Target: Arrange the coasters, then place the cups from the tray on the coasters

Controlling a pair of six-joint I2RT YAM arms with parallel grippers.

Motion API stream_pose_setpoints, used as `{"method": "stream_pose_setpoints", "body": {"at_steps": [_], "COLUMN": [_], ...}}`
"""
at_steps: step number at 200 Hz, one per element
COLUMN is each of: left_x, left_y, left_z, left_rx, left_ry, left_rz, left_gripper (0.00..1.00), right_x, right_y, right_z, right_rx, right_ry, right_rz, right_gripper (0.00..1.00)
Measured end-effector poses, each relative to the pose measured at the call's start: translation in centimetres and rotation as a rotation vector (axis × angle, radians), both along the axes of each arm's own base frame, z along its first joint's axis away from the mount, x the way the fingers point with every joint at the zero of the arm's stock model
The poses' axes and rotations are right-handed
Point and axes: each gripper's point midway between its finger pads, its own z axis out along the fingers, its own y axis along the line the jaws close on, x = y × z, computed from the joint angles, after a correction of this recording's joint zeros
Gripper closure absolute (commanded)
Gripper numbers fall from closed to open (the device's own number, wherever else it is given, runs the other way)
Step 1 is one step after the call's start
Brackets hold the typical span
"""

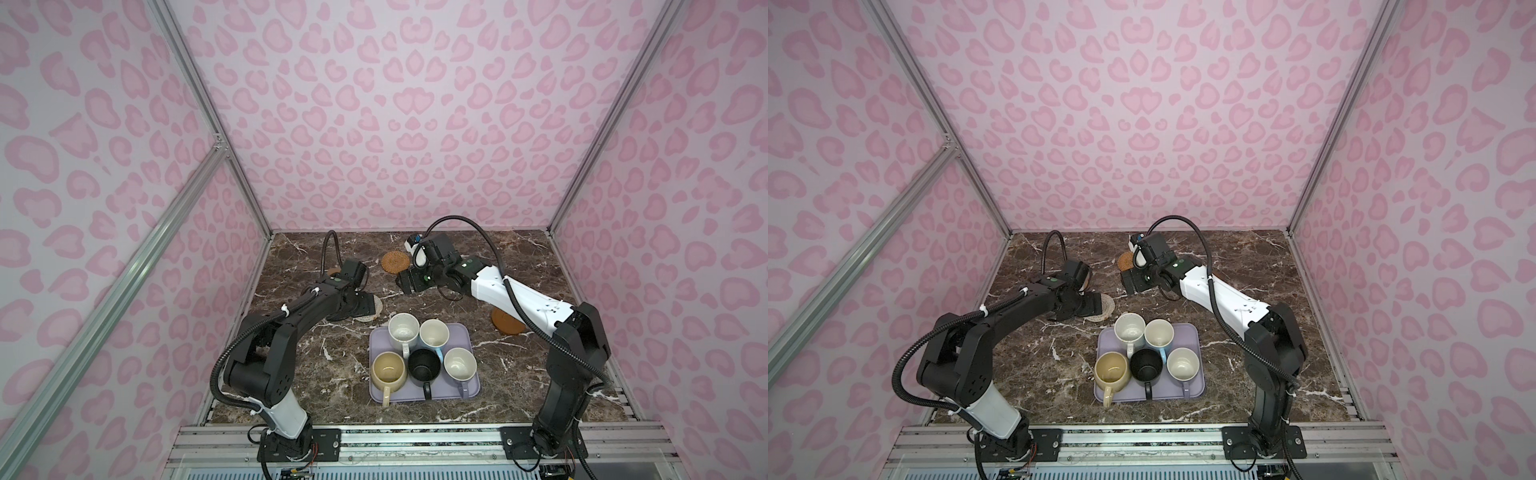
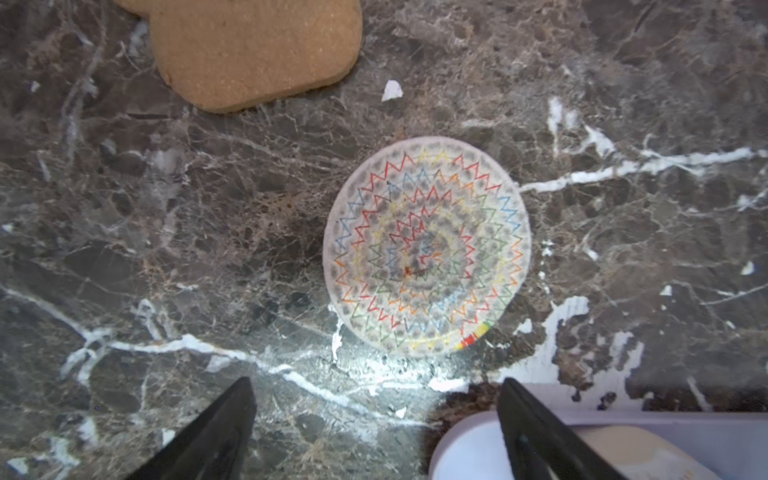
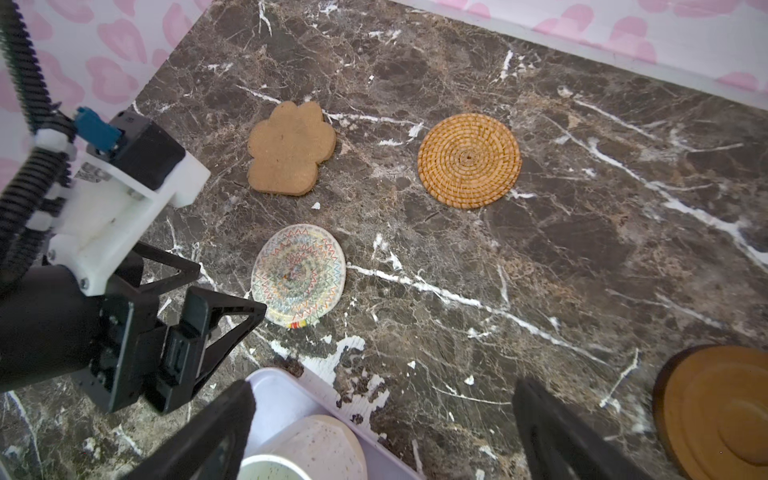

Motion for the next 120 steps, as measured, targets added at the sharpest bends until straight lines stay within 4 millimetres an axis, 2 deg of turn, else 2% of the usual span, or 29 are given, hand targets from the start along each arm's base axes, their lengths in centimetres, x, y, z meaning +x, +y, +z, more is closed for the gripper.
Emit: {"method": "stream_pose_setpoints", "body": {"at_steps": [45,101,120], "left_x": [0.4,1.8,2.3], "left_y": [-0.1,-1.1,-1.2], "left_z": [-2.5,-3.1,-4.0], "left_rx": [0.052,0.045,0.052], "left_ry": [0.034,0.02,0.034], "left_rz": [0.003,0.006,0.014], "left_gripper": [0.11,0.19,0.22], "right_x": [0.0,0.0,-0.1], "right_y": [-1.0,-1.1,-1.2], "right_z": [-1.2,-1.8,-2.0], "right_rx": [-0.012,-0.019,-0.024], "right_ry": [0.034,0.047,0.048], "right_rz": [-0.028,-0.024,-0.019], "right_gripper": [0.03,0.06,0.07]}}
